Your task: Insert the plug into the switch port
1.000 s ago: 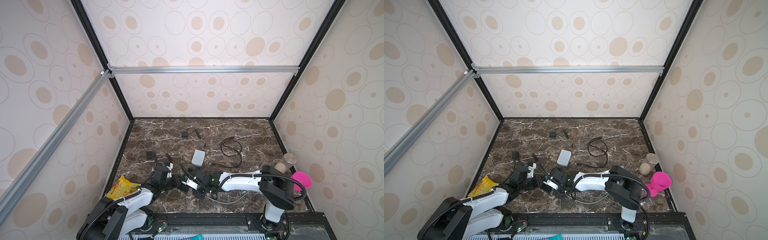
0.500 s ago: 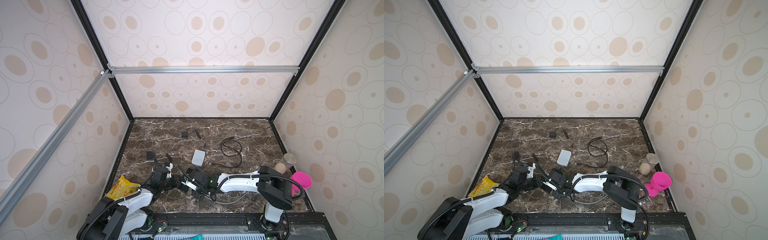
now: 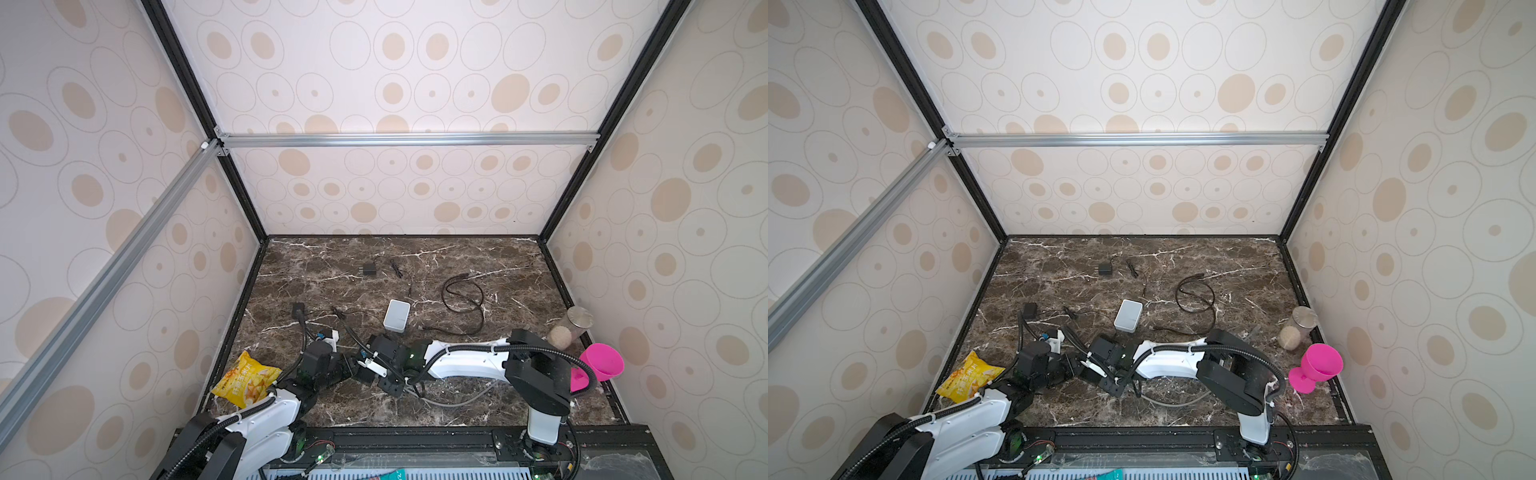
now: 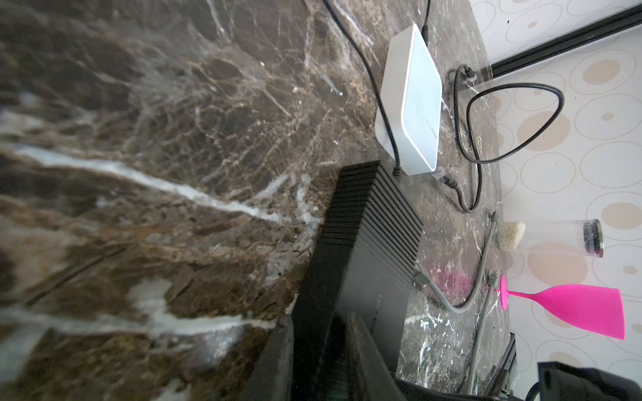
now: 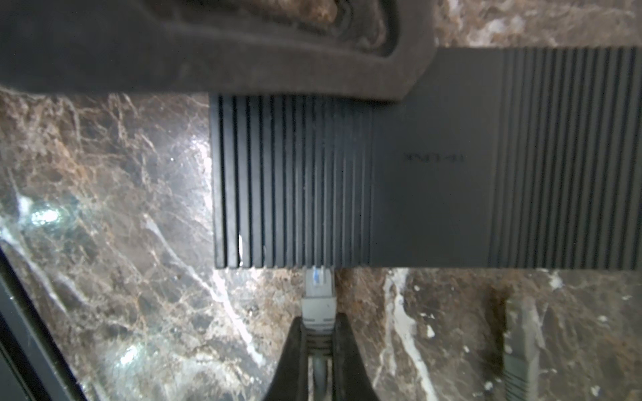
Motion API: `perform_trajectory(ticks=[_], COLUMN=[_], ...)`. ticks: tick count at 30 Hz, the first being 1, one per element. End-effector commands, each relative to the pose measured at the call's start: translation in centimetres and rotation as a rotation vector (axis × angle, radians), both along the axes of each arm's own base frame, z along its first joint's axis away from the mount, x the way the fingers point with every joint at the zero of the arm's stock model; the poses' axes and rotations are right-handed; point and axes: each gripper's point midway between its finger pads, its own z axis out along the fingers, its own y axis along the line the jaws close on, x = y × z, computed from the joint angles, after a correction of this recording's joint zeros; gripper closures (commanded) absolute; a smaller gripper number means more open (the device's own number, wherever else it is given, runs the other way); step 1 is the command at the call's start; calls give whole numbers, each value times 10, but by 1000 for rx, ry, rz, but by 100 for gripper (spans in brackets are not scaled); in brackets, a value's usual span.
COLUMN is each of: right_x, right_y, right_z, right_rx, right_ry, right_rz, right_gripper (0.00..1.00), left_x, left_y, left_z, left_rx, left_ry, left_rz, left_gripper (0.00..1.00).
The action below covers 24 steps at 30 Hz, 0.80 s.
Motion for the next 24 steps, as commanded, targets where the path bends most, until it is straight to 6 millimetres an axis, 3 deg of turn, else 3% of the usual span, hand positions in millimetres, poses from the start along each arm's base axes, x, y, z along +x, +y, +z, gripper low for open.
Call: perform_trajectory(ticks=[1, 14, 24], right_x=[48, 39, 56], right_y=[88, 119, 127], right_z=[84, 99, 110], right_rx=[389, 524, 560], right_ry=[-195, -110, -122], right_rz=[-15, 54, 41], right_gripper=[100, 100, 100], left_x=[-62, -63, -64], left_y=[-18, -21, -23], left_z=[-31, -32, -37], left_rx=[-47, -50, -33], left_ry=[249, 242, 265], left_rz=[-167, -175, -189], left_gripper=[75, 75, 75])
